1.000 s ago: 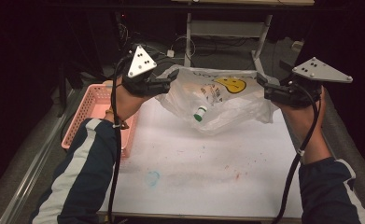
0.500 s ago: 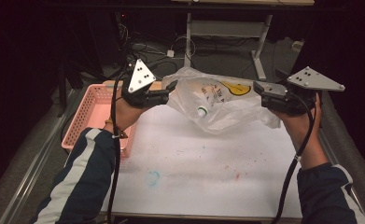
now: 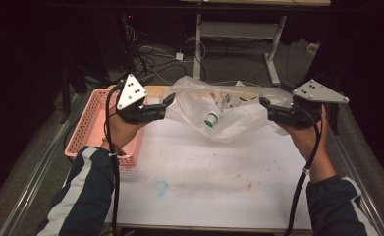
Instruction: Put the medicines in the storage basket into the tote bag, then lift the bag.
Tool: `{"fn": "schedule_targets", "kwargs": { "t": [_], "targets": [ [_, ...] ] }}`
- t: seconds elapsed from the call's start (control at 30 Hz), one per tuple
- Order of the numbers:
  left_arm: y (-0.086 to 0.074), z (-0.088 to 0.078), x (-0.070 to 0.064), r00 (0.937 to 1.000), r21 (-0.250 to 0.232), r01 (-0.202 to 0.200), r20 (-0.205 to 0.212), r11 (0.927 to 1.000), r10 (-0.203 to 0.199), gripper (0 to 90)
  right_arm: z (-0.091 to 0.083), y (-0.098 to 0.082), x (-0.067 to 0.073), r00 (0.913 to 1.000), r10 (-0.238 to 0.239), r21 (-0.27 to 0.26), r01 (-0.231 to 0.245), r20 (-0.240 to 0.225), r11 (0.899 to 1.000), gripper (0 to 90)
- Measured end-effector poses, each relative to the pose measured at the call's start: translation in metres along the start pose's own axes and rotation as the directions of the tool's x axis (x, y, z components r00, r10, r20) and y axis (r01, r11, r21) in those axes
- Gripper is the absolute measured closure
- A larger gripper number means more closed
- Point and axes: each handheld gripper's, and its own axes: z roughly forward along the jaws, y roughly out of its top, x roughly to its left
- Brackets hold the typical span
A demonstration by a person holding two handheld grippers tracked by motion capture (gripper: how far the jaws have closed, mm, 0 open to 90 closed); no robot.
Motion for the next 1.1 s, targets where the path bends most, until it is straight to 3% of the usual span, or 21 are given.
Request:
{"fn": "schedule_targets", "kwargs": {
  "t": [0.4, 0.93, 1.1],
  "targets": [
    [-0.006, -0.021, -0.006, 0.9986, -0.006, -0.052, -0.008, 0.9986, 0.052, 20.3, -0.003, -0.002, 0.008, 0.9998, -0.003, -0.005, 0.003, -0.022, 1.0, 25.5],
    [-0.042, -0.036, -0.014, 0.9922, 0.074, -0.117, -0.035, 0.9904, 0.12, 18.9, -0.006, -0.016, 0.024, 0.9978, -0.026, 0.026, 0.028, -0.06, 0.999, 21.8],
    [-0.054, -0.041, -0.013, 0.9924, 0.065, -0.103, -0.061, 0.9925, 0.107, 16.7, -0.005, -0.022, 0.027, 0.9976, -0.025, 0.034, 0.028, -0.064, 0.999, 20.2]
  ]
}}
